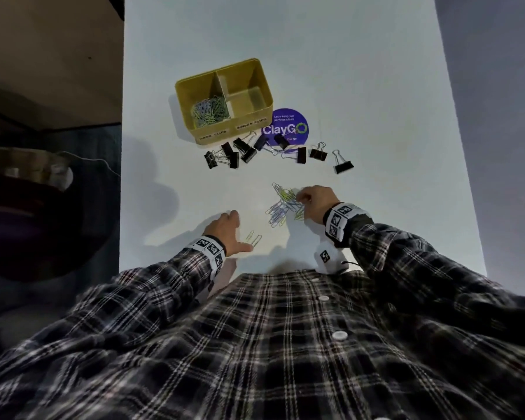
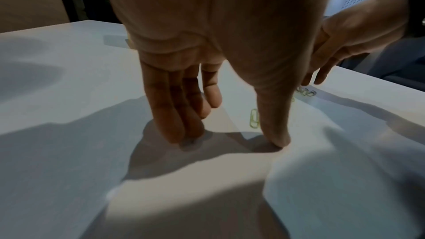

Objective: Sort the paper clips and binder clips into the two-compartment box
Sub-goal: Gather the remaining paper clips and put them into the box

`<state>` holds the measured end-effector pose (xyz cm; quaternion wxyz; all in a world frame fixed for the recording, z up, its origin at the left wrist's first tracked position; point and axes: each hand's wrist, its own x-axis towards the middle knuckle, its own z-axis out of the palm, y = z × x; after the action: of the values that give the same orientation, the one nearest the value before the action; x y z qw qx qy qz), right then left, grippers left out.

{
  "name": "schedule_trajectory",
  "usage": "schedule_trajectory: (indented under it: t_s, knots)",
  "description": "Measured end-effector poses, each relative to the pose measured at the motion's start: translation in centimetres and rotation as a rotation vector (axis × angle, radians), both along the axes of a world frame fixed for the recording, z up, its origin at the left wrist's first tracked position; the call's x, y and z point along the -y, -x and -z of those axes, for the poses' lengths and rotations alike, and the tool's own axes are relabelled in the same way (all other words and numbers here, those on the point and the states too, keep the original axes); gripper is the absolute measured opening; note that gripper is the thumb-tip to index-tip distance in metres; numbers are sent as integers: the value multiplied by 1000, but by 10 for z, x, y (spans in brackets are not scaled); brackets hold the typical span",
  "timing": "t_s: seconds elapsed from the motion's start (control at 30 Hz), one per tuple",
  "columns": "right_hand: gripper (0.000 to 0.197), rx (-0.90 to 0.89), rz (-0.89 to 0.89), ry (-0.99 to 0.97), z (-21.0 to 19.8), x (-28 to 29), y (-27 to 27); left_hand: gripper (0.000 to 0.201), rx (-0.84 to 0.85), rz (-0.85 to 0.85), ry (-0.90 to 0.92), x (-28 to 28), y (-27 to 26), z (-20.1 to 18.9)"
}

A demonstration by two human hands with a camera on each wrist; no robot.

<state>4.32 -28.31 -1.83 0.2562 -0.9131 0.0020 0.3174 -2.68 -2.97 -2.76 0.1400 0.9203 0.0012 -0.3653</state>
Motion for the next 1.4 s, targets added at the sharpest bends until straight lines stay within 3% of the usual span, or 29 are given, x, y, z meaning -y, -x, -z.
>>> schedule_trajectory:
  t_s: [0.1,0.2,0.33,0.43,0.53,0.63,0.7,0.8,1.0,1.2,1.4]
  knots:
    - [38,48,121,94,-3,-3,-9,45,5,-38,95,2,-2,3]
    - [54,-34,44,207,-6,-10,-11,23,41,-19,167,15,-11,2]
    - [61,-70,-191,127,-2,-21,-6,9,77,23,219,39,-28,-1]
    - [59,-46,-149,49,-1,-12,-2,6,172,58,280,48,-38,-1]
    - [58,-14,-131,78,-1,9,0,40,347,130,304,49,-51,-3]
    - [67,-18,-283,169,-2,20,6,93,234,308,210,52,-61,-5]
    - [75,-19,-367,179,0,20,11,105,155,413,124,57,-62,-2]
    - [76,1,-404,167,7,12,16,90,187,491,47,59,-55,3]
    - [57,72,-385,125,12,-5,16,35,273,379,157,52,-38,12]
    - [67,156,-498,119,8,-9,11,29,262,347,151,57,-40,13]
    - [46,145,-534,121,10,-11,10,29,242,332,192,43,-48,12]
